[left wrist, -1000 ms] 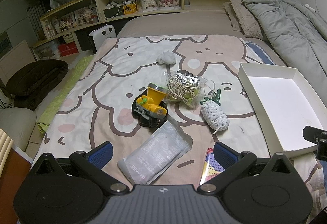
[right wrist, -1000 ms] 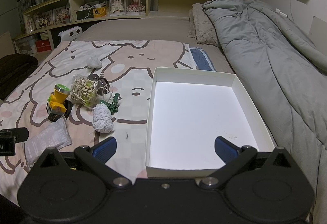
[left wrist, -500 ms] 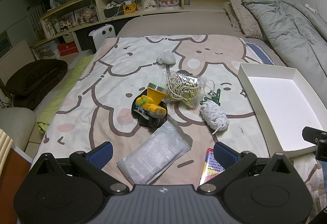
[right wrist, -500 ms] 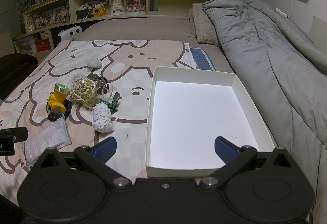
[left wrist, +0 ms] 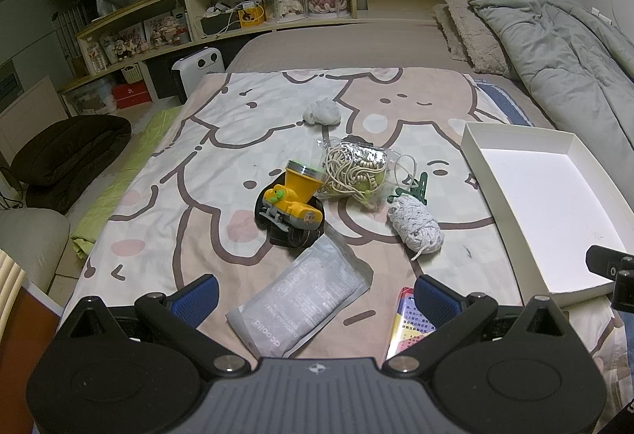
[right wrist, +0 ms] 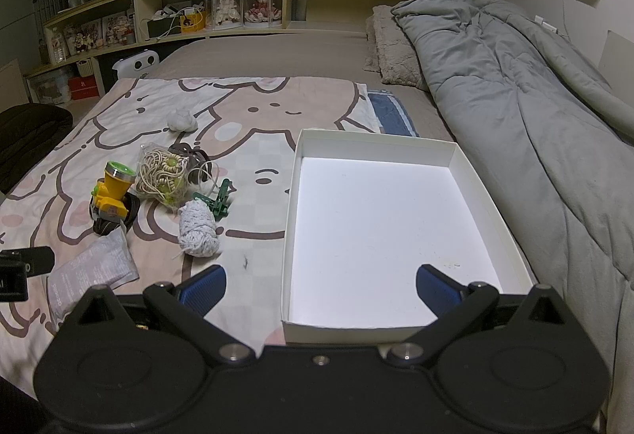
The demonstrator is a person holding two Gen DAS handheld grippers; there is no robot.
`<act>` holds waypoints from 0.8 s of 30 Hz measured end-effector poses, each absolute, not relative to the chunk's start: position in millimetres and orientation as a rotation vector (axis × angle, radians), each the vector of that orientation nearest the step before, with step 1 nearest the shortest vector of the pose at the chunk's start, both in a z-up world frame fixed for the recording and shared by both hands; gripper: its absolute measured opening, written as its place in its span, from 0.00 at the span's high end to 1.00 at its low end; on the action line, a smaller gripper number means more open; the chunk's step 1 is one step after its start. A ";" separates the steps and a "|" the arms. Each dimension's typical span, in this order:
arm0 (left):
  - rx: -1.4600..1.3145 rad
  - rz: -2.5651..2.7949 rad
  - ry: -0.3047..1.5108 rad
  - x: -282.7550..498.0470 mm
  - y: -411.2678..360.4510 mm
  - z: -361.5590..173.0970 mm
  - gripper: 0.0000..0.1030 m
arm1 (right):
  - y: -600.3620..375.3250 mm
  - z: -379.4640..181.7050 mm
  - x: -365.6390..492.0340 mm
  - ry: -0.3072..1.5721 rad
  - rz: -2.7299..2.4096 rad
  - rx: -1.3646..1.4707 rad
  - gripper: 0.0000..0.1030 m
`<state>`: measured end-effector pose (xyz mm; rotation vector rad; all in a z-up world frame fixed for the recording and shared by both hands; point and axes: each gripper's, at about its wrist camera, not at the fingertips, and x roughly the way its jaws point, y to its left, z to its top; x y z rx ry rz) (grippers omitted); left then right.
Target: Organize objects
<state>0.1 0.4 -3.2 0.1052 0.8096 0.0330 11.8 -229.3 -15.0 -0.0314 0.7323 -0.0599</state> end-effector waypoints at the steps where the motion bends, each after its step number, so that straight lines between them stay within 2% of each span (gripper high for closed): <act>1: 0.106 0.033 0.810 0.1 0.3 -3.4 0.00 | -229.5 -14.9 12.0 0.732 -0.060 -0.032 0.00; 24: 0.104 0.014 0.788 0.4 -3.6 0.8 0.00 | -234.5 -7.6 14.7 0.718 -0.065 -0.031 0.00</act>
